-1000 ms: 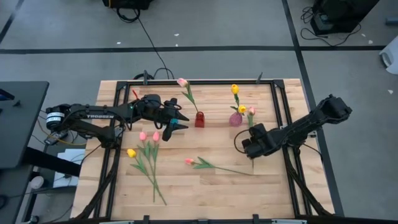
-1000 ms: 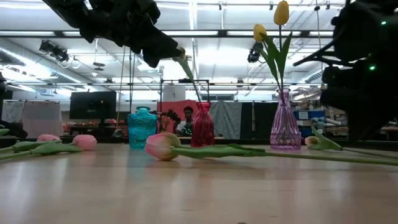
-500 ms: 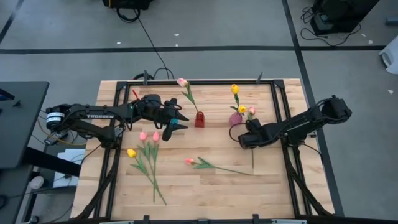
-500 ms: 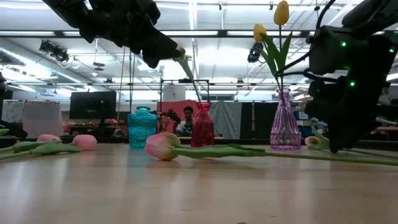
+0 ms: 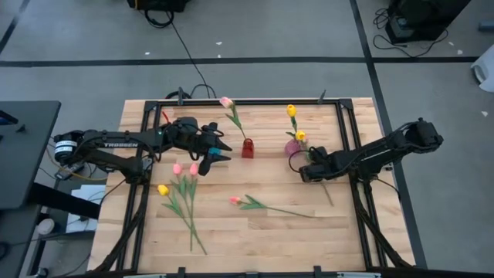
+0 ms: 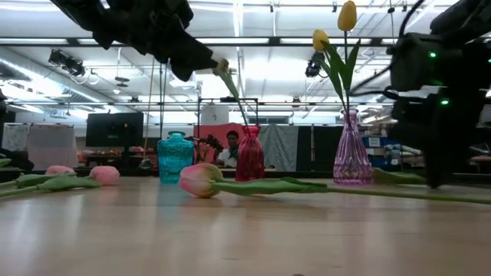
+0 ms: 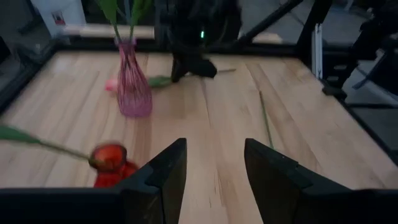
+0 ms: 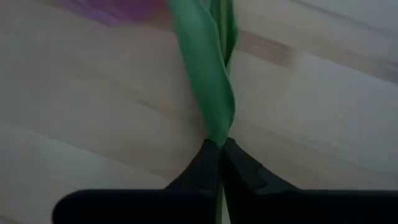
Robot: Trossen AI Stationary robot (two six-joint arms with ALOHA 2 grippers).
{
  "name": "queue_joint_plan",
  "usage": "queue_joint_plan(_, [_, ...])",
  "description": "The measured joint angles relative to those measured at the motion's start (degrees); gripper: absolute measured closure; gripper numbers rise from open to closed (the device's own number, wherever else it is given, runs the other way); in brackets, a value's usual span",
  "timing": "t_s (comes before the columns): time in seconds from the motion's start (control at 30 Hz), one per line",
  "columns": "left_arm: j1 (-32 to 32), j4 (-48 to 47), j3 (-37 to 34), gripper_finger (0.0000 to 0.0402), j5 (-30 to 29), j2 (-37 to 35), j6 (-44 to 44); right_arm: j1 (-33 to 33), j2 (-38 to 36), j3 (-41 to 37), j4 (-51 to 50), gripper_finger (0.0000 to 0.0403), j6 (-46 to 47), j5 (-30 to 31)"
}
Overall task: Sort flowers into vase by color
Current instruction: Put the top pink flower into the red vase
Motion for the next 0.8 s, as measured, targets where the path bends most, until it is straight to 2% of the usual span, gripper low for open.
queue_joint_plan(0.1, [0.0, 0.0, 0.1, 0.0234, 0.0, -0.7, 0.0, 0.1, -3.3, 1.9, -6.9, 0.0388, 1.3, 2.0])
queue_joint_plan(0.4, [0.0, 0.7, 0.1, 0.0234, 0.0, -0.5, 0.0, 2.7, -11.6, 13.0, -25.5, 0.0394, 4.6, 15.0])
queue_joint_plan(0.6, [0.0, 1.3, 0.1, 0.0234, 0.4, -0.5, -0.2, 6.0, -13.2, 23.0, -27.6, 0.0394, -0.4, 26.1])
queue_joint_plan(0.8, [-0.3, 4.7, 0.1, 0.0234, 8.3, -0.5, -0.1, 11.5, -13.1, 34.0, -24.2, 0.0394, -13.8, 41.3])
